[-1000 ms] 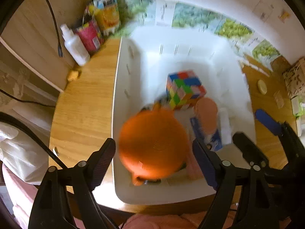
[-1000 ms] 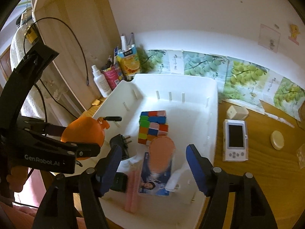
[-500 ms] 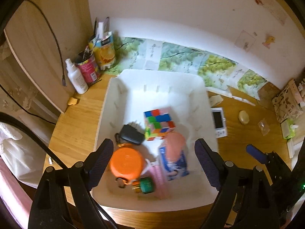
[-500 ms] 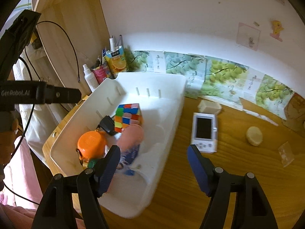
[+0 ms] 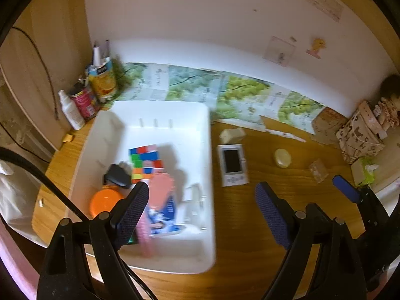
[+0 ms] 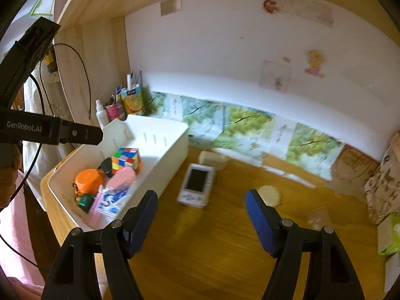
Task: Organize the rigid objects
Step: 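Withdraw both open tools toward the beige tin and clear box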
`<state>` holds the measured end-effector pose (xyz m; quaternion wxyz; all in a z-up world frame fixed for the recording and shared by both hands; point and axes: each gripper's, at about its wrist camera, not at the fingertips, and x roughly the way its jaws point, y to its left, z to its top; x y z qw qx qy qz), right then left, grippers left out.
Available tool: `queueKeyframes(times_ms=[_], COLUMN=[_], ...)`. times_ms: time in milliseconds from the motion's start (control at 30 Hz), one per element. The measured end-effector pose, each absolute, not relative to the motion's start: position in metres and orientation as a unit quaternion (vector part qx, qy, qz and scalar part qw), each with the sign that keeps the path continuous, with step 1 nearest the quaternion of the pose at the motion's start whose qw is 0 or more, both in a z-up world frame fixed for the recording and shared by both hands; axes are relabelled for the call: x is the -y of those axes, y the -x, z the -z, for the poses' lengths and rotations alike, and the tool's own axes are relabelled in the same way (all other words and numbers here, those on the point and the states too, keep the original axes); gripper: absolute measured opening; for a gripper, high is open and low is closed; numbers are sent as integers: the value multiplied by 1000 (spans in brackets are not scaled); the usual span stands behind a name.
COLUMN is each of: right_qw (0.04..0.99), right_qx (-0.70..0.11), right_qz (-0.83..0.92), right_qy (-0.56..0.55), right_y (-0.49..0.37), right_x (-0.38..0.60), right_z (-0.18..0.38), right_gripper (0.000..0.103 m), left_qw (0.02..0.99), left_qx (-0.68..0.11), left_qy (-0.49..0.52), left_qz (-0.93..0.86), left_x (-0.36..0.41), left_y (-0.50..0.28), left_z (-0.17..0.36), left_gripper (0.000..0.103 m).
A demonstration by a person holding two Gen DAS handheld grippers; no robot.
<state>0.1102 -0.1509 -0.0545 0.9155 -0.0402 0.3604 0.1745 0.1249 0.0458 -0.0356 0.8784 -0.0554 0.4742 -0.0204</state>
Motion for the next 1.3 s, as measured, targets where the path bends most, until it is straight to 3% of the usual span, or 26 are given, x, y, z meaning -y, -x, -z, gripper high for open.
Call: queueKeyframes(times_ms=[700,1300], right_qw=[942,913], right_qx=[-306,-406], right_qz=[-131,-53], right_qy=[49,-3], right_y=[-125,-182], right_x=[272,347], right_z=[55,123], right_gripper=[81,82], left_qw=[878,826], left_qx=[-473,-559], left_qy=[32,-13], left_qz=[62,74], left_x=[88,154], left_y=[-171,-252], left_z=[55,135], left_gripper=[89,89])
